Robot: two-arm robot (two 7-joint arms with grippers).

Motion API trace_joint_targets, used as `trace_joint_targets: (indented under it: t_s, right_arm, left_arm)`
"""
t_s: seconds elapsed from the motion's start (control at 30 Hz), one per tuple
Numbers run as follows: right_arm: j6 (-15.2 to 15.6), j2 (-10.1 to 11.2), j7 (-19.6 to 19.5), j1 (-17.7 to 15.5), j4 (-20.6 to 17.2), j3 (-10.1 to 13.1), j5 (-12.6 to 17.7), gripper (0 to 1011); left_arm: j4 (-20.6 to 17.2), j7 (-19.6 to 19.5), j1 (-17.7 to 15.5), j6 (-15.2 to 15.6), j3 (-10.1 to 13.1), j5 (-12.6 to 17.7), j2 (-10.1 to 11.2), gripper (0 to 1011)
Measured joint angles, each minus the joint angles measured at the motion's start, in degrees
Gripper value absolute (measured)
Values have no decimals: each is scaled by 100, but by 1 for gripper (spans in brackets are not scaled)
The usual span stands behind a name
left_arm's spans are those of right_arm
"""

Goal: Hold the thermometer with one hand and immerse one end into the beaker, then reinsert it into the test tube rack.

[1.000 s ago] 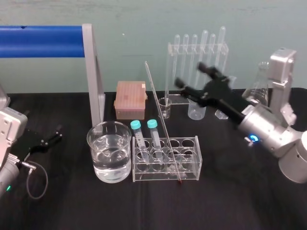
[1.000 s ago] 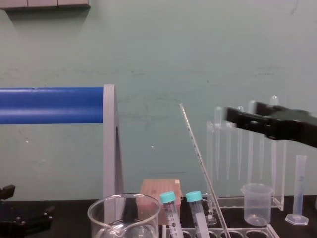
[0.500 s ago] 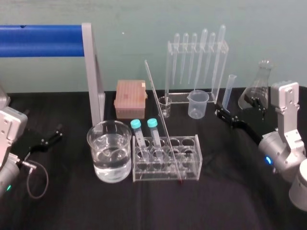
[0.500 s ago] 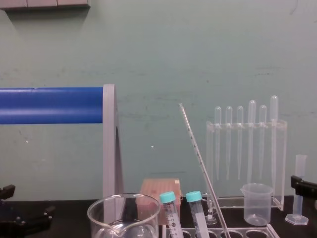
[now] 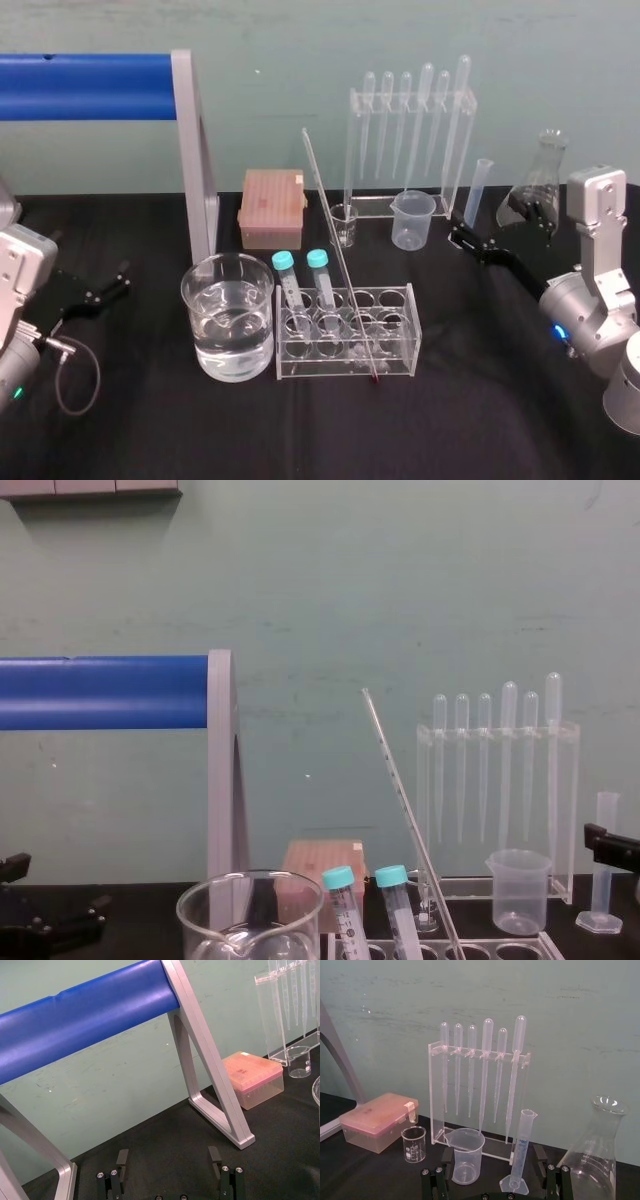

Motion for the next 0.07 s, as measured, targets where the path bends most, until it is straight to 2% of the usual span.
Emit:
trace_joint_targets:
  t_s: [0.07]
  right_arm:
    - [-2, 0, 4, 1, -4, 0, 4, 1003]
  left_arm:
    - [0, 0, 0, 0, 0, 0, 0, 1008]
